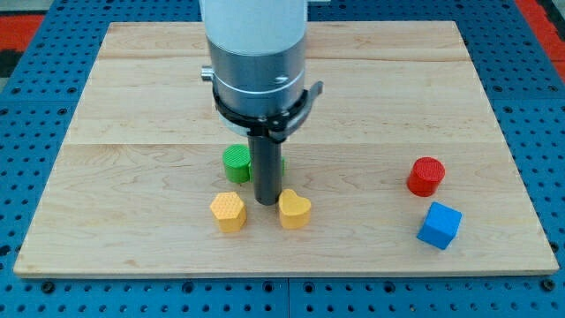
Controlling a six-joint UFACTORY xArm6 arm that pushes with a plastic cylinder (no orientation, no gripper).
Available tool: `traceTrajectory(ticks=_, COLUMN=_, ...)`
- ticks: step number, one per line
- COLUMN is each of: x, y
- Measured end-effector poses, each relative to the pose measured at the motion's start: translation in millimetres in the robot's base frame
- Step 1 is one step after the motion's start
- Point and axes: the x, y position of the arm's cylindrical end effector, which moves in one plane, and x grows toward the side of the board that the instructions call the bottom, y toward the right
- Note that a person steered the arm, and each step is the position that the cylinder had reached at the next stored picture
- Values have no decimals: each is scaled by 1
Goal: Push the yellow heart closer to the red circle
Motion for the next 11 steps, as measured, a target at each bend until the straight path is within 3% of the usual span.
traceTrajectory(ticks=2, x=25, y=21)
traceTrajectory(ticks=4, x=55, y=4)
traceTrajectory(ticks=8, x=26, y=57)
traceTrajectory(ticks=11, x=16, y=148)
